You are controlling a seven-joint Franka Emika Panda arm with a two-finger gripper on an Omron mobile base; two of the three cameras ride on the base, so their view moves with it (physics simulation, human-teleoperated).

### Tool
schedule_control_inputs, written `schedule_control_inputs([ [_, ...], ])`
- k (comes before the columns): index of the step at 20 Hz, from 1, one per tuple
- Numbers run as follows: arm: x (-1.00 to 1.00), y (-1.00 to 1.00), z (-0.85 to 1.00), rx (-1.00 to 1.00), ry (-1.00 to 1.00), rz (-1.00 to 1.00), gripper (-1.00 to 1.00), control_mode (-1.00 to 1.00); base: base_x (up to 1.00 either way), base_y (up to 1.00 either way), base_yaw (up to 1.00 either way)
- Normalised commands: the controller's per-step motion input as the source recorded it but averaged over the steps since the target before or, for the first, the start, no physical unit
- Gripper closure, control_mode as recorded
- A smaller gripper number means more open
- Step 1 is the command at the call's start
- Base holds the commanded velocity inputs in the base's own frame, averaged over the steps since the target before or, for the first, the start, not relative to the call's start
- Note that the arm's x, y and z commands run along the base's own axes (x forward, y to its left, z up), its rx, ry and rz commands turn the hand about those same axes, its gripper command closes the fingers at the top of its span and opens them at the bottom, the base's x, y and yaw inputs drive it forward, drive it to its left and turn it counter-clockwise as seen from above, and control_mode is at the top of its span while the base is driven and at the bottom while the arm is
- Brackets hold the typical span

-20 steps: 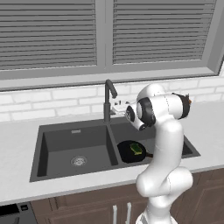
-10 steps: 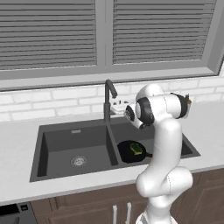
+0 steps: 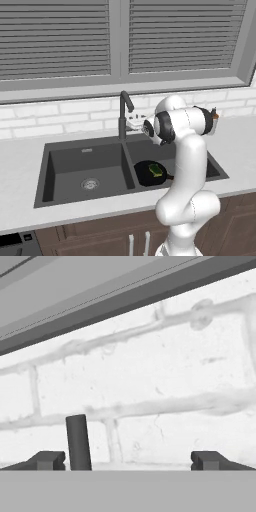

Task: Pick the pan and sponge and place them into the sink. Then turn on the water.

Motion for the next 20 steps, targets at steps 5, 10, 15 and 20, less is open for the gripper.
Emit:
schedule_control_inputs([
  [5, 0.16, 0.00, 0.00, 0.00, 0.03, 0.03, -1.00, -1.00, 0.00, 0.00, 0.00],
  [10, 0.11, 0.00, 0.00, 0.00, 0.01, 0.03, -1.00, -1.00, 0.00, 0.00, 0.00],
  [15, 0.13, 0.00, -0.02, 0.00, 0.00, 0.03, -1.00, -1.00, 0.00, 0.00, 0.00],
  [20, 0.08, 0.00, -0.01, 0.00, 0.00, 0.01, -1.00, -1.00, 0.00, 0.00, 0.00],
])
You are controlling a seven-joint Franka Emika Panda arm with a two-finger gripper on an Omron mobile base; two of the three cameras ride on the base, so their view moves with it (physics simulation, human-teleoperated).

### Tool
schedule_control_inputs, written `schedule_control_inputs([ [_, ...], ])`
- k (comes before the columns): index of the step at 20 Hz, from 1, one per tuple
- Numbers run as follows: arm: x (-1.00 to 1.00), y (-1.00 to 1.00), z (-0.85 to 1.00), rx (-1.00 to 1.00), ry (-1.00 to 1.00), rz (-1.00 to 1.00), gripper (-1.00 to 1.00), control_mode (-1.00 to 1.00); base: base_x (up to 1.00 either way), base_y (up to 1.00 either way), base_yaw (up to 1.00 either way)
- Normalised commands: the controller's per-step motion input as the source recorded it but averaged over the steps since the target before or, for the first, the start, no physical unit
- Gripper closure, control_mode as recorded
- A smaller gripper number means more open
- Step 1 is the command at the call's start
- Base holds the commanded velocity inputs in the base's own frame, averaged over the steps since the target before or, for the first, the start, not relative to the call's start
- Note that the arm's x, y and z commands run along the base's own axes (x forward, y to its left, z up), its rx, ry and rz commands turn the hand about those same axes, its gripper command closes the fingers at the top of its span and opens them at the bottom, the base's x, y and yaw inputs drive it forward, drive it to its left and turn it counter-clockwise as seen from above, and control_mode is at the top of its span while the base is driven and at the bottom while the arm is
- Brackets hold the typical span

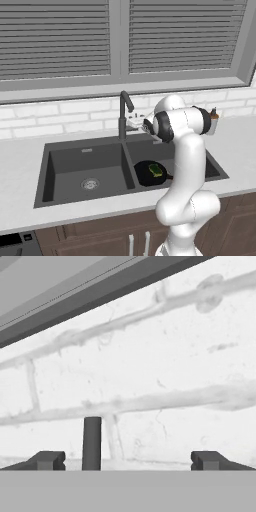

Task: Pick the pan and sponge and place them into the sink. Then turn on the water.

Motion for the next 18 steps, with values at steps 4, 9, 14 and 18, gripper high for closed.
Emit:
schedule_control_inputs([
  [4, 0.00, 0.00, 0.00, 0.00, 0.00, 0.00, -1.00, -1.00, 0.00, 0.00, 0.00],
  [9, 0.00, 0.00, 0.00, 0.00, 0.00, 0.00, -1.00, -1.00, 0.00, 0.00, 0.00],
  [14, 0.00, 0.00, 0.00, 0.00, 0.00, 0.00, -1.00, -1.00, 0.00, 0.00, 0.00],
  [18, 0.00, -0.16, 0.00, 0.00, 0.00, -0.04, -1.00, -1.00, 0.00, 0.00, 0.00],
])
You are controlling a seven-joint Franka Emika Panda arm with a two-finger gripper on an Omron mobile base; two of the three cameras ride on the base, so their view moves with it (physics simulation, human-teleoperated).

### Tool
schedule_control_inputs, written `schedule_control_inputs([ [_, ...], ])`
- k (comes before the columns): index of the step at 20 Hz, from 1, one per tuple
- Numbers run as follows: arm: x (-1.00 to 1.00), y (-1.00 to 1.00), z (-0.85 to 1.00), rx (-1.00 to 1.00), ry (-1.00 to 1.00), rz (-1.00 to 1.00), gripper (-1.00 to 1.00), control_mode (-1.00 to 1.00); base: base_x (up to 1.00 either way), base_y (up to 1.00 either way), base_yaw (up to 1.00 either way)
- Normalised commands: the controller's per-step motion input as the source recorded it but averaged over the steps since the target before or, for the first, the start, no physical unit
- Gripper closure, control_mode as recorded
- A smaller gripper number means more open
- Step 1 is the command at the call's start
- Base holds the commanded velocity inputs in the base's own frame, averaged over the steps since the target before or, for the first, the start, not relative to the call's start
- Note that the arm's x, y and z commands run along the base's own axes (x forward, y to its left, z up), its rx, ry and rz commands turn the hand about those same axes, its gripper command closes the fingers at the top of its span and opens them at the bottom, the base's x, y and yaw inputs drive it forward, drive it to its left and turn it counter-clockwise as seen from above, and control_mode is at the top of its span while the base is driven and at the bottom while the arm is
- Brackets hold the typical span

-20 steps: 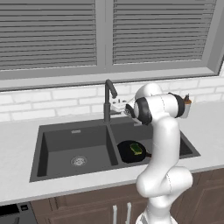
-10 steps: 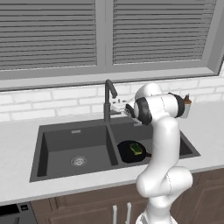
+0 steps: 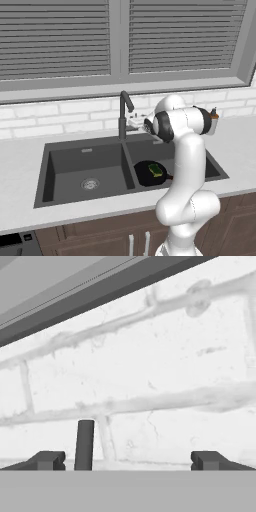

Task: Pick the pan and sponge and place them into the sink. Then turn on the water.

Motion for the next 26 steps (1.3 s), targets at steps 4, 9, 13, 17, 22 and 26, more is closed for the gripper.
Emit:
schedule_control_inputs([
  [4, -0.03, -0.28, 0.00, 0.00, 0.00, -0.11, -1.00, -1.00, 0.00, 0.00, 0.00],
  [9, -0.07, -0.15, 0.00, 0.00, 0.01, -0.13, -1.00, -1.00, 0.00, 0.00, 0.00],
  [13, -0.04, -0.09, 0.00, 0.00, 0.00, -0.12, -1.00, -1.00, 0.00, 0.00, 0.00],
  [17, -0.11, -0.41, 0.00, 0.00, 0.02, -0.07, -1.00, -1.00, 0.00, 0.00, 0.00],
  [22, -0.09, -0.74, 0.00, 0.01, 0.03, -0.01, -1.00, -1.00, 0.00, 0.00, 0.00],
  [26, 0.00, -0.94, 0.00, 0.04, 0.00, 0.00, -1.00, -1.00, 0.00, 0.00, 0.00],
])
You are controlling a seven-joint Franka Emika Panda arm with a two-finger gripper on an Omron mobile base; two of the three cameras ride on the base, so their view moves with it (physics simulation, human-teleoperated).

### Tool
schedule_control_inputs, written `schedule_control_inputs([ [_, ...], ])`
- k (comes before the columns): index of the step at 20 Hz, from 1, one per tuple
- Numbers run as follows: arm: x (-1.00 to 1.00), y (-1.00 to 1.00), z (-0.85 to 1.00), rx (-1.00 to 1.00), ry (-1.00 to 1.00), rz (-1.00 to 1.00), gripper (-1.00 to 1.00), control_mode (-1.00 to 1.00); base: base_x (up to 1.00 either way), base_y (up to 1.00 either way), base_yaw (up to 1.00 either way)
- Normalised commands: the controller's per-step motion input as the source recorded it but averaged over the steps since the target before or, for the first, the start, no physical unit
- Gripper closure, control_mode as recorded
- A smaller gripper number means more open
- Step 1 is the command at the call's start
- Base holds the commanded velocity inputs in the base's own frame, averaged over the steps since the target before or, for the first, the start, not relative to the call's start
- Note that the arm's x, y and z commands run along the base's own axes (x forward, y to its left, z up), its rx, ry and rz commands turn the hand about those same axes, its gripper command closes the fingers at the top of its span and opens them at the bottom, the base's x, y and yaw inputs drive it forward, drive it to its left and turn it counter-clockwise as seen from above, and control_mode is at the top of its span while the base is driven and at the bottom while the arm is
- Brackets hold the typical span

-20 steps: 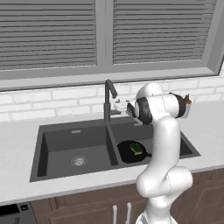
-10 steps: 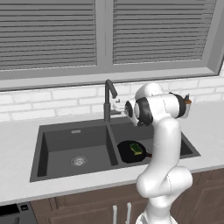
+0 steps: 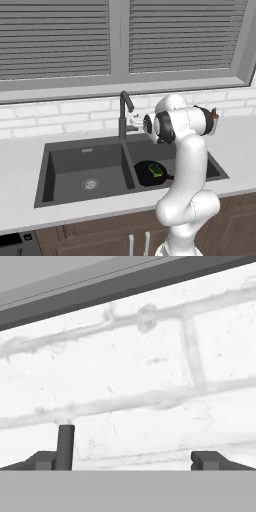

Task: Pick the pan and sponge and place them into the sink. Then turn on the water.

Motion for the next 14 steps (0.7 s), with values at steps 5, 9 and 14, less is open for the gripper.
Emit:
schedule_control_inputs([
  [5, 0.00, -1.00, 0.00, 0.06, 0.00, 0.00, -1.00, -1.00, 0.00, 0.00, 0.00],
  [9, 0.00, -1.00, 0.00, 0.06, 0.00, 0.00, -1.00, -1.00, 0.00, 0.00, 0.00],
  [14, 0.00, -1.00, 0.00, 0.06, 0.00, 0.00, -1.00, -1.00, 0.00, 0.00, 0.00],
])
